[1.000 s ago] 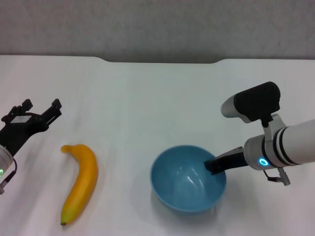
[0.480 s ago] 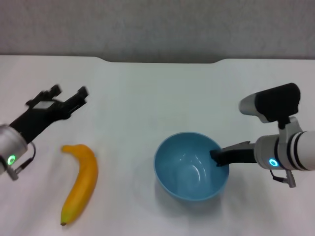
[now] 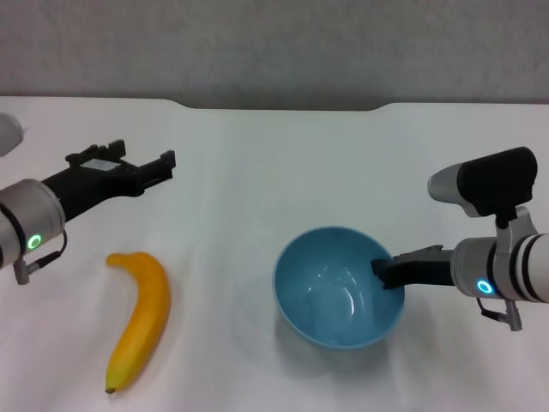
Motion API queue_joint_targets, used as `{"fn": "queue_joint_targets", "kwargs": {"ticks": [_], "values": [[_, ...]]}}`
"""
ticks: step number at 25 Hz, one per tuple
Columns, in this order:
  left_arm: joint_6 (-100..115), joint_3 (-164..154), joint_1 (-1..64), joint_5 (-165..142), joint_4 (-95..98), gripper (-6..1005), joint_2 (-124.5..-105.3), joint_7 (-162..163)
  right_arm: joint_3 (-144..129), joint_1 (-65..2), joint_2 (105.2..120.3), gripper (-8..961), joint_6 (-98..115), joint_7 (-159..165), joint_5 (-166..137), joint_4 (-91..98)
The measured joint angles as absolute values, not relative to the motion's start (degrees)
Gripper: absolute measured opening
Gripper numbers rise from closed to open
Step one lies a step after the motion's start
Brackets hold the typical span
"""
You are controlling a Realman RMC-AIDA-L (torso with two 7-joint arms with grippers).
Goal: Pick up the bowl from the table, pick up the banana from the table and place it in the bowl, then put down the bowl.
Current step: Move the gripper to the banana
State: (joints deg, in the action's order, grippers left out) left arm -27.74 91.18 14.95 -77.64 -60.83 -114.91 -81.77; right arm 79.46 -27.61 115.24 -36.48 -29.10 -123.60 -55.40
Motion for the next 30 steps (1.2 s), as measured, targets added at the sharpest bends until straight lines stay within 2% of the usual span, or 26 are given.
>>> {"fn": "queue_joint_targets", "kwargs": {"ticks": [6,12,16,18,21,30], "values": [[-33.72,92.98,18.06,-113.24,-66.23,860,-114.52,-45.19,79.57,-27.1,115.22,22,-35.8,-29.13,-123.64,-55.11],[-45.67,96.45,22.07,-131.32,-68.77,859,-115.0,-28.44,80.13,-26.88,115.22,21,-35.76,-29.16,-123.76,-55.1],[-53.18,97.13,25.27,-141.23,-68.48,858,-114.76,-20.63,80.22,-26.88,115.23,21,-35.76,-29.17,-123.71,-55.1],[-55.15,96.6,25.96,-146.15,-68.55,857,-115.54,-18.45,80.59,-26.88,115.22,21,-35.76,-29.18,-123.74,-55.1],[-56.84,94.44,26.12,-149.12,-68.9,857,-116.21,-16.82,80.97,-26.78,115.23,21,-35.75,-29.18,-123.83,-55.13],[-57.78,89.5,26.32,-154.12,-66.86,855,-116.21,-11.54,81.04,-26.65,115.22,21,-35.59,-29.62,-123.77,-58.39]]}}
